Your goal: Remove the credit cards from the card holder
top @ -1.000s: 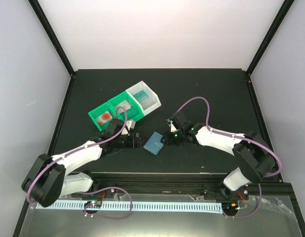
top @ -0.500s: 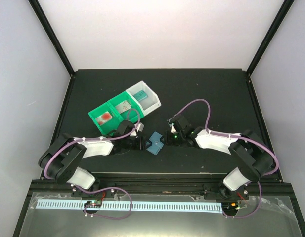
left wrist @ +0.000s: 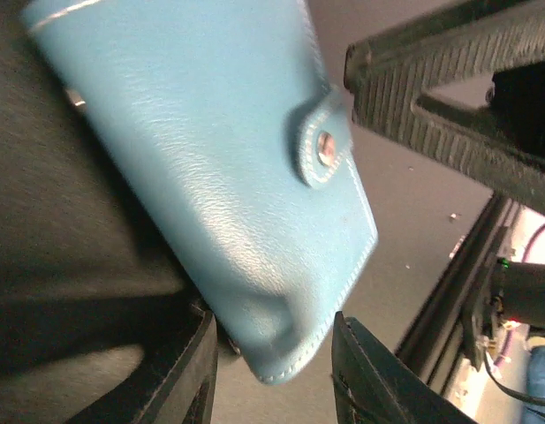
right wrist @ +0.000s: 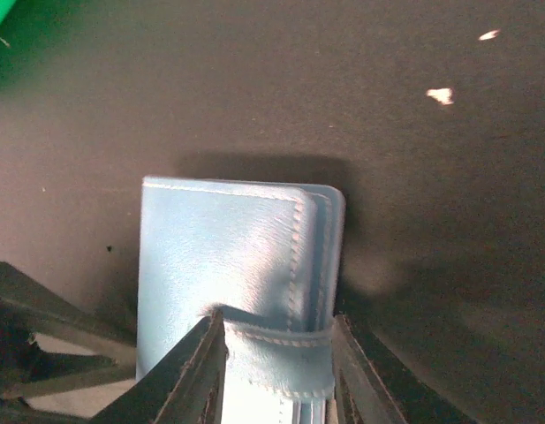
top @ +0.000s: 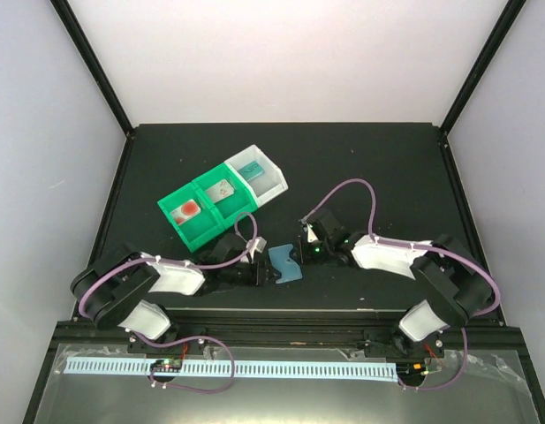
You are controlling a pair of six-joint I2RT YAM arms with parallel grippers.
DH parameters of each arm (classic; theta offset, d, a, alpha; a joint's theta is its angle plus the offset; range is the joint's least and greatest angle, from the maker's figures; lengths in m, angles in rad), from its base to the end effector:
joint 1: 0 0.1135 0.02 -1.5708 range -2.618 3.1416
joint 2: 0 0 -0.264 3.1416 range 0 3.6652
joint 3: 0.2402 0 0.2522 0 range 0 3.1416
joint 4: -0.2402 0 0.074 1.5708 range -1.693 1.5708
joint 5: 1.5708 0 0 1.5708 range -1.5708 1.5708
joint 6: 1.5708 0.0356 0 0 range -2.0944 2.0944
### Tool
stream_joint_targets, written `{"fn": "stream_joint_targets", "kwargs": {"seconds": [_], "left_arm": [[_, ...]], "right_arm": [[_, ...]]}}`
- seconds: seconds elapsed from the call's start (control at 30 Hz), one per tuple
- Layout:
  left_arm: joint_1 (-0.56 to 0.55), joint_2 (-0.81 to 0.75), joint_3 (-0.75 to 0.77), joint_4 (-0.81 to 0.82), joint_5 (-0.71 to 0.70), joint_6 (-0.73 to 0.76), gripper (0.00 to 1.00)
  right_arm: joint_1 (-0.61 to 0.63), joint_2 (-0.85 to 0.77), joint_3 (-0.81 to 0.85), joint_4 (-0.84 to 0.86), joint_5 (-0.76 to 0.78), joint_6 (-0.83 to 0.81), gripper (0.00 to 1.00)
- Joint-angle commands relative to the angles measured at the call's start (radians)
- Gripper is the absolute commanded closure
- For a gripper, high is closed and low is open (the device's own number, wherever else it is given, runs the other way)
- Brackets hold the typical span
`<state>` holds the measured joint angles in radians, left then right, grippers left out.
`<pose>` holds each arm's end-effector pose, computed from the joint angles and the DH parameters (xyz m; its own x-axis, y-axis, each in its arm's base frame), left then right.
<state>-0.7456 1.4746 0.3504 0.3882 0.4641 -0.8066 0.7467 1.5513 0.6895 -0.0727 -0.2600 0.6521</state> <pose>0.1604 -0.1698 0.1102 -0.9552 0.0033 -0.2959 0.2324 0.6276 -0.7430 0.2024 0.1998 0.1434 -0.9356 -0.0667 -0.3468 -0.2526 0.8128 0.5250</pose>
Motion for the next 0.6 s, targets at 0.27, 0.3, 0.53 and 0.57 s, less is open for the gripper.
{"fn": "stream_joint_targets", "kwargs": {"seconds": [0.27, 0.3, 0.53, 0.57], "left_arm": [[-0.028, -0.229, -0.041, -0.043, -0.125, -0.064, 0.41], [-0.028, -0.260, -0.042, -0.072, -0.143, -0.055, 0.39], [-0.028, -0.527, -0.006, -0.423, -0.390, 0.024, 0.29], [-0.027, -0.571, -0.006, -0.463, -0.419, 0.030, 0.29]], "right_arm": [[0.104, -0.151, 0.090, -0.287, 0.227, -0.057, 0.62], [0.117, -0.147, 0.100, -0.291, 0.237, -0.062, 0.62], [0.201, -0.063, 0.180, -0.330, 0.293, -0.068, 0.62], [0.209, -0.049, 0.191, -0.335, 0.304, -0.068, 0.62]]}}
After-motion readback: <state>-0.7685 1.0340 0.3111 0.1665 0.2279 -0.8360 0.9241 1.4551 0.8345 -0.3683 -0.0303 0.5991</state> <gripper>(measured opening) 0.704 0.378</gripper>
